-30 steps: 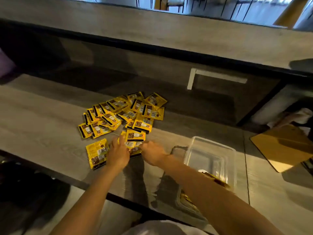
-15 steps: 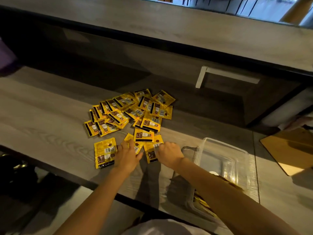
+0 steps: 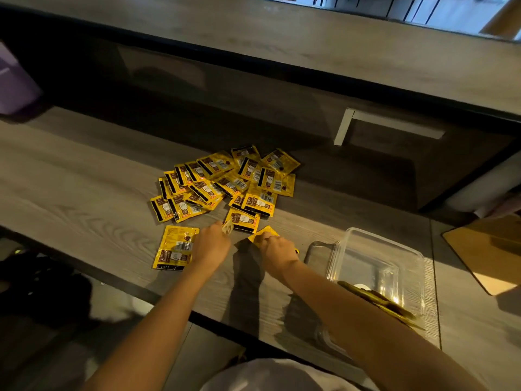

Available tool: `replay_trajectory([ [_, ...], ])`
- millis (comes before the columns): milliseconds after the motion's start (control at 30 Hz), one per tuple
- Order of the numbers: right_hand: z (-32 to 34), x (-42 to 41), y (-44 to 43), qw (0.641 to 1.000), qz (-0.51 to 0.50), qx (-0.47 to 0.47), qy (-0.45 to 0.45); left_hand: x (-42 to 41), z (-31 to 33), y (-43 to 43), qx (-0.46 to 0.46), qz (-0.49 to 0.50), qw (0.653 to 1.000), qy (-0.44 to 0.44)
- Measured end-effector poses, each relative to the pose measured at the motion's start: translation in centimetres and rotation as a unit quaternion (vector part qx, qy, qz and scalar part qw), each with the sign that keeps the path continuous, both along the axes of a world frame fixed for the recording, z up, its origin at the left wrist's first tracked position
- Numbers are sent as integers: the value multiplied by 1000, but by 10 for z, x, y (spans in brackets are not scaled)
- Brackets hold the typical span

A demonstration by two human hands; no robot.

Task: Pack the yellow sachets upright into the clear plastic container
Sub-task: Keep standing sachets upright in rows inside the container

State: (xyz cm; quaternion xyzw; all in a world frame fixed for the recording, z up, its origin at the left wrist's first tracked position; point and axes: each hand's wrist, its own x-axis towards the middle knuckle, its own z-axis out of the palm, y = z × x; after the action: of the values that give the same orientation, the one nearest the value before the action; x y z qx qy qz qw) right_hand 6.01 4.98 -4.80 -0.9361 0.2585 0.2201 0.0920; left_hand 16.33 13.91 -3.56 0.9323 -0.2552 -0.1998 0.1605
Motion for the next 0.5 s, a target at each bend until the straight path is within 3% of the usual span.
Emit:
replay_trajectory([
  [133,16,-4,-17,987,-99,75,-101,-4,12,-5,-106,51,992,51],
  [267,32,-8,-35,944,-200,179,-190,-8,30,-17,-210,61,969,114],
  [500,79,-44,-80,796,-381,282,-376,-23,71,-59,-299,7,948,107],
])
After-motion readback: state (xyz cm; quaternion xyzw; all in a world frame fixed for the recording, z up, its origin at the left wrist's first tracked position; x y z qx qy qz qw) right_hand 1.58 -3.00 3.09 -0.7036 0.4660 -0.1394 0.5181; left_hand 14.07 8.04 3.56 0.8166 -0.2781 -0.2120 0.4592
